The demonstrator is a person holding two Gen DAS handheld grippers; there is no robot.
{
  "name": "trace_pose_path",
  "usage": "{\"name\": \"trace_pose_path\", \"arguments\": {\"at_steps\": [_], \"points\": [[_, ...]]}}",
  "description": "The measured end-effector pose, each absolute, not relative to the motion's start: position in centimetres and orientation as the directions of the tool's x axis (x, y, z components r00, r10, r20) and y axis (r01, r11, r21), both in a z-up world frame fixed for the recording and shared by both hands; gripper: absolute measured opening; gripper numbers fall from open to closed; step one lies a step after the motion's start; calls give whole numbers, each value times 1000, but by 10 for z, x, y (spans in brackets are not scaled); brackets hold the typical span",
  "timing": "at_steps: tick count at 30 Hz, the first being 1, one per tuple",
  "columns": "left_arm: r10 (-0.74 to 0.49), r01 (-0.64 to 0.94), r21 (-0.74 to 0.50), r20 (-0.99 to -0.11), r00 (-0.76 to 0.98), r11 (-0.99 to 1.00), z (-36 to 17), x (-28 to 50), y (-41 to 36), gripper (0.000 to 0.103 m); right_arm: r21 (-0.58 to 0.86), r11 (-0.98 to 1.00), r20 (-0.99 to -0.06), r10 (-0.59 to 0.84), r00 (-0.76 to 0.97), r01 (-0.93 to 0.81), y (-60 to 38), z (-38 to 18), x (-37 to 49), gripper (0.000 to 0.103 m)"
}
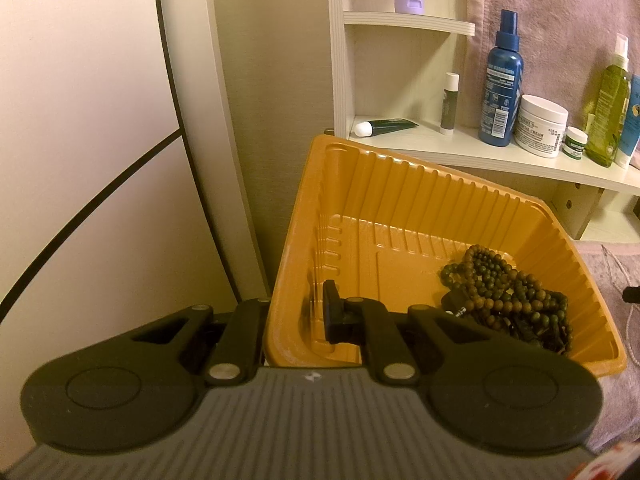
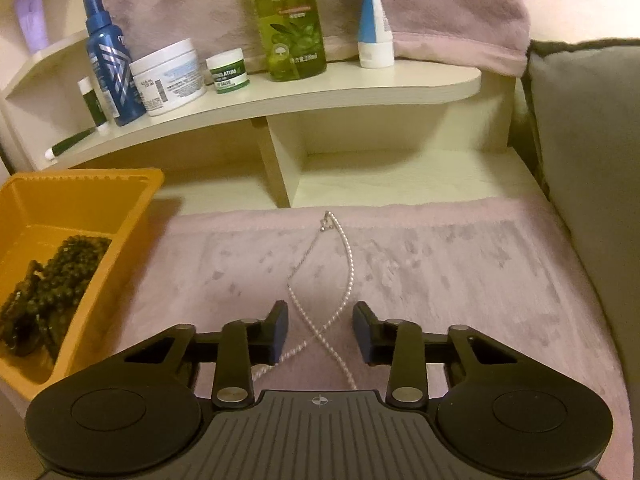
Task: Organize jewelry
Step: 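Move the right tool to the white pearl strand and grasp it, then lift the pearl strand high with the right tool to free it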
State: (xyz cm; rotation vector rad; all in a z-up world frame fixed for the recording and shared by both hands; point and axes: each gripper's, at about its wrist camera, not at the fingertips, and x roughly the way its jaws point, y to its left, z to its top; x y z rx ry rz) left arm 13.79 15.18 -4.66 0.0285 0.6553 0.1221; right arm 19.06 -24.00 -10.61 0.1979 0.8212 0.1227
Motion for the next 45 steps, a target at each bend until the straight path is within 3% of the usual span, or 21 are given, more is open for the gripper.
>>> {"name": "trace_pose_path", "arguments": {"at_steps": [6,15,20,45], "points": [[122,-104,65,-606,786,992,-47,138,152,10,160,983,-710,179,681,-91,-226,-107,186,24],[123,-104,67,-605,786,992,-47,137,151,10,145,987,-717,153,681,-70,-220,-107,188,20],[123,-103,68,-605,786,992,-47,137,151,10,92,993,-723,115,682,-69,-215,-108,194,3],[115,-94,67,-601,791,993,-45,135,151,10,259,960,-571,242,785,-108,-241,-18,160,2]]}}
